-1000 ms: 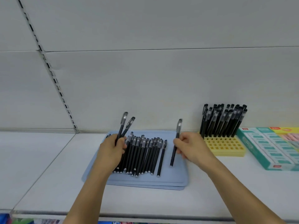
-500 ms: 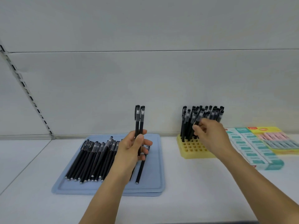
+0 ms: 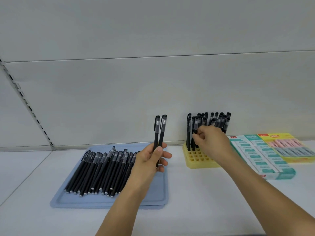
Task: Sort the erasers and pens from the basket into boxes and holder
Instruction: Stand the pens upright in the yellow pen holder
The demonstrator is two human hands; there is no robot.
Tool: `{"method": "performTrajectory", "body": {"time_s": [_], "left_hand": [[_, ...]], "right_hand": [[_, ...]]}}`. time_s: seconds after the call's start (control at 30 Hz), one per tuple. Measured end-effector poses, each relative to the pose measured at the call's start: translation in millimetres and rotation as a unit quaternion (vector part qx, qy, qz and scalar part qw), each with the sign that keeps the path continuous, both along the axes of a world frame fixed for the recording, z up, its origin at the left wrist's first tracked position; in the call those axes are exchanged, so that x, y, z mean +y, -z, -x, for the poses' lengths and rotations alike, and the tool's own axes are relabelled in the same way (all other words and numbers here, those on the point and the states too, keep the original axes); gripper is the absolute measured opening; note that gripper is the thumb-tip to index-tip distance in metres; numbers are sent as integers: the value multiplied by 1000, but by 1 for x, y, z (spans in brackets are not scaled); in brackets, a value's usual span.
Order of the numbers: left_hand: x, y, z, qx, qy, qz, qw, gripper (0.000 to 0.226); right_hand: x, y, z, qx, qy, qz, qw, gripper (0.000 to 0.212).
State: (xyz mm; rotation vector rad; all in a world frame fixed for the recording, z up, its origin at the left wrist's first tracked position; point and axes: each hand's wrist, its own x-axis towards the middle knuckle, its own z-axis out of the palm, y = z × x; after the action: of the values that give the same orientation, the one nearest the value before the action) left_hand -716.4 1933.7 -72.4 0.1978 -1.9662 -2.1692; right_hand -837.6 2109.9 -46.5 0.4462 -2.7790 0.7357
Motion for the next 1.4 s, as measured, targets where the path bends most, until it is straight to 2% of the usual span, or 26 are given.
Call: {"method": "performTrajectory", "body": {"time_s": [0.2, 0.3, 0.37, 0.43, 0.53, 0.6, 0.67, 0.73, 0.8, 0.87, 1.1, 1.27, 1.33, 1.4], "left_hand": [[12, 1, 1, 6, 17, -5, 1000, 21], [16, 1, 3, 9, 26, -10, 1000, 22], [20, 0, 5, 12, 38, -11, 999, 22], [28, 0, 8, 17, 63, 1, 998, 22], [41, -2, 10, 20, 104, 14, 994, 24], [43, -1, 10, 22, 89, 22, 996, 23], [39, 3, 11, 16, 37, 47, 998, 22], [34, 7, 11, 6, 2, 50, 999, 22], [32, 8, 9, 2, -7, 34, 999, 22], [32, 8, 7, 4, -6, 29, 1000, 23], [31, 10, 5, 7, -4, 23, 1000, 22], [31, 11, 6, 6, 3, 32, 999, 21], [32, 10, 6, 8, 8, 40, 999, 22], [34, 6, 8, 15, 13, 57, 998, 21]], "right_hand": [[3, 6, 0, -46, 41, -46, 997, 26], [7, -5, -13, -4, 58, -42, 997, 35], [5, -19, -28, 12, -7, 75, 997, 31], [-2, -34, -40, -43, -120, 218, 968, 23], [-3, -42, -42, -94, -181, 286, 936, 17], [5, -43, -36, -81, -152, 282, 944, 19], [19, -42, -27, -27, -88, 264, 960, 21], [31, -38, -15, 40, -27, 196, 979, 26], [37, -31, -6, 54, -1, 121, 991, 29], [36, -22, 0, 51, 1, 87, 995, 29], [31, -10, 11, 31, -10, 62, 998, 29], [23, -9, 13, -21, -2, 33, 999, 31], [23, -15, 6, 16, 28, 18, 999, 33], [23, -25, -9, 64, 23, 86, 994, 33]]}}
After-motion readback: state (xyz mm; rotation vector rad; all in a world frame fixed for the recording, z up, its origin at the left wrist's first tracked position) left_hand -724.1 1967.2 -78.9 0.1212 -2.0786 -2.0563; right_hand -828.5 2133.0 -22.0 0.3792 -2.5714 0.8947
